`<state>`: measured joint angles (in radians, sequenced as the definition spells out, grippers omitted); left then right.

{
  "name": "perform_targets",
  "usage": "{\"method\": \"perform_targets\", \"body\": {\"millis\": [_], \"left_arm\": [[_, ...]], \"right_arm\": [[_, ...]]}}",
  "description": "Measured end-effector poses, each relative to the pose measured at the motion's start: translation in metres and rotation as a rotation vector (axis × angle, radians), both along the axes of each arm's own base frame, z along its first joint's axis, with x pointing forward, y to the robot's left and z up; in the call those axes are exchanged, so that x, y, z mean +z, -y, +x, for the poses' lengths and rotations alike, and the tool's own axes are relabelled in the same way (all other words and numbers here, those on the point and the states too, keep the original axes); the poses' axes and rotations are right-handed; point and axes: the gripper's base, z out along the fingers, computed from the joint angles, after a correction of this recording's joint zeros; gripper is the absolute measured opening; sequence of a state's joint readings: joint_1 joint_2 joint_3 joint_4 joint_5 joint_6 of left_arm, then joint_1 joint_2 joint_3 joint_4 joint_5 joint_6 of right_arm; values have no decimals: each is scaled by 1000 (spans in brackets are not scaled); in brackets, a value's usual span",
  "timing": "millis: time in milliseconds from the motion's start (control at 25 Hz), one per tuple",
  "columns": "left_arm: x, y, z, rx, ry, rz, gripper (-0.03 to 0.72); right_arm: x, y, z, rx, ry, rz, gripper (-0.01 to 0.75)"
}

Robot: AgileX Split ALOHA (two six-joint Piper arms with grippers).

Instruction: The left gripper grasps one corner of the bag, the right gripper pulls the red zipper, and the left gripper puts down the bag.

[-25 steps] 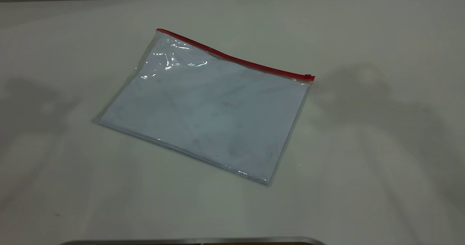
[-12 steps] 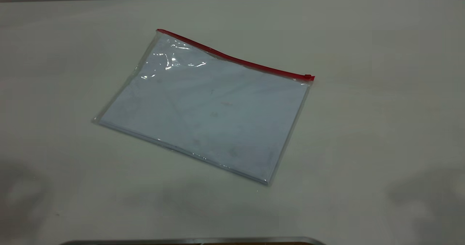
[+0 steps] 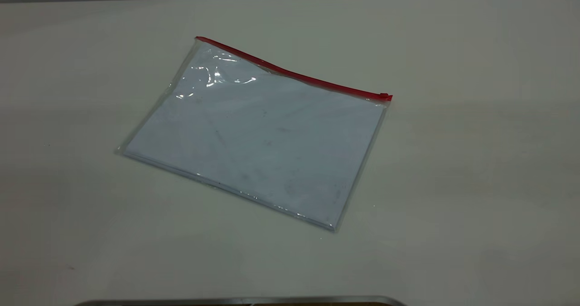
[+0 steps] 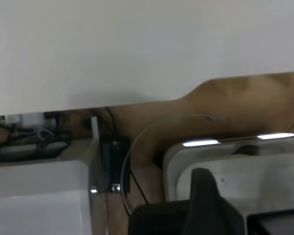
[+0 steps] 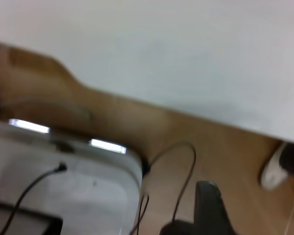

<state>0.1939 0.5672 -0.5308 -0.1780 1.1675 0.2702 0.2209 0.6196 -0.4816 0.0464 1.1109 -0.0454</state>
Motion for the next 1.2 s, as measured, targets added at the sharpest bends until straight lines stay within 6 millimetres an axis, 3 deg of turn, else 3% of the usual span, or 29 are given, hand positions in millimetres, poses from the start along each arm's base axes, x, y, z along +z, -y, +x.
{"method": "perform_targets", "body": {"millis": [320,760,920,1200], "left_arm": [[1,4,-34,31,236,61,548],[3,7,-59,8,416,70,548],[3,7,-60,8,422,71,548],[3,7,-60,10,424,70,548]], "right_arm": [[6,2,-8,0,81,19,493],[9,3,-13,-6,122,30,492],[16,10,-29,-77,244,55,492],[24,17,-74,-211,550,72,492]]}}
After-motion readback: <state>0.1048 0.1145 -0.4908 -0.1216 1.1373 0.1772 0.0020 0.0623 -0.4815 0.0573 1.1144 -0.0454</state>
